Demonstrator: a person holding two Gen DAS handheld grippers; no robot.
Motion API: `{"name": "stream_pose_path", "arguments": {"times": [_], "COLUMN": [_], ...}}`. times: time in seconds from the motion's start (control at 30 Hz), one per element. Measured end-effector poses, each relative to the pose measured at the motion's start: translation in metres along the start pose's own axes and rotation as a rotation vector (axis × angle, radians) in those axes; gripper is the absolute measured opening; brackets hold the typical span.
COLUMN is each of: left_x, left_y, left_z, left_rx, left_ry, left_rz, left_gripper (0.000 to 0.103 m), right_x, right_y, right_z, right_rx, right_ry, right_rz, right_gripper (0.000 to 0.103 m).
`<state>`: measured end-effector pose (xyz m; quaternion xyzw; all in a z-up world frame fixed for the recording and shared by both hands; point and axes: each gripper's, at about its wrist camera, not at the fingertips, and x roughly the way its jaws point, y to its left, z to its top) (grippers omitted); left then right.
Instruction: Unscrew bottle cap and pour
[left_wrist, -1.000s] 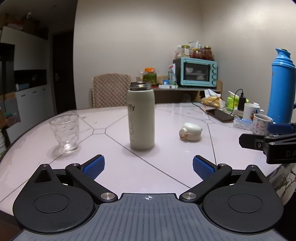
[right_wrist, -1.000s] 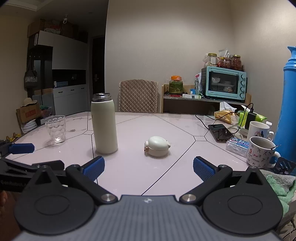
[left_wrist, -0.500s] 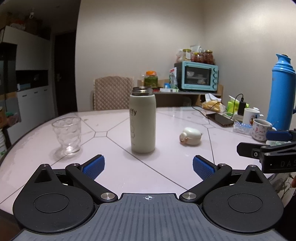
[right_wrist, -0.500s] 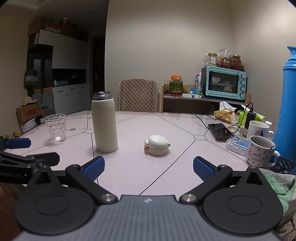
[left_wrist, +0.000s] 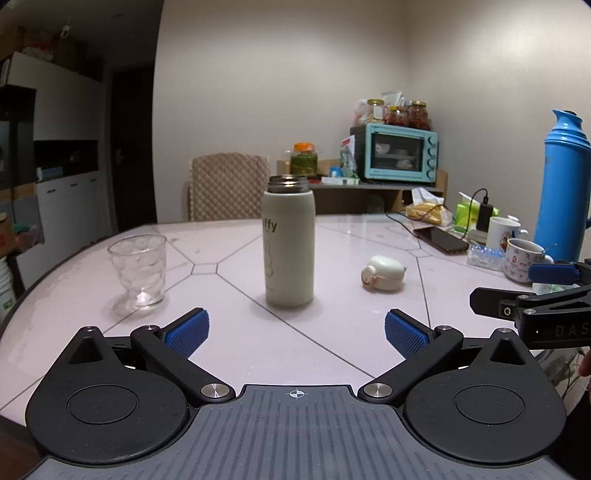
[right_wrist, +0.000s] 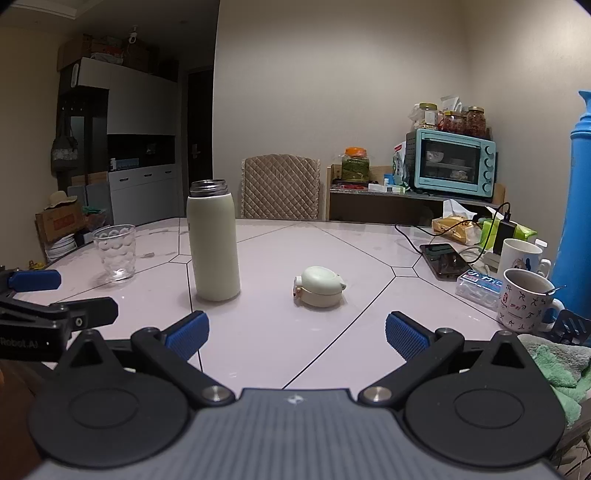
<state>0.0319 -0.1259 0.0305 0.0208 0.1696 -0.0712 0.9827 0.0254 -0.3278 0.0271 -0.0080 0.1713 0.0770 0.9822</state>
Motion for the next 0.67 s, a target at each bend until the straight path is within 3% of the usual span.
{"name": "stream_pose_path", "arguments": {"times": [0.67], "left_x": [-0.0013], "left_y": [0.0025], "left_z": [-0.0008], "left_rx": [-0.007], "left_ry": [-0.006], "left_rz": [-0.001], "left_gripper": [0.103], "right_x": [0.0024], "right_y": [-0.0018], "right_z": [0.0019], "right_rx": [0.004], "right_ry": [0.007], "right_rz": [0.004], "right_gripper": [0.103]}}
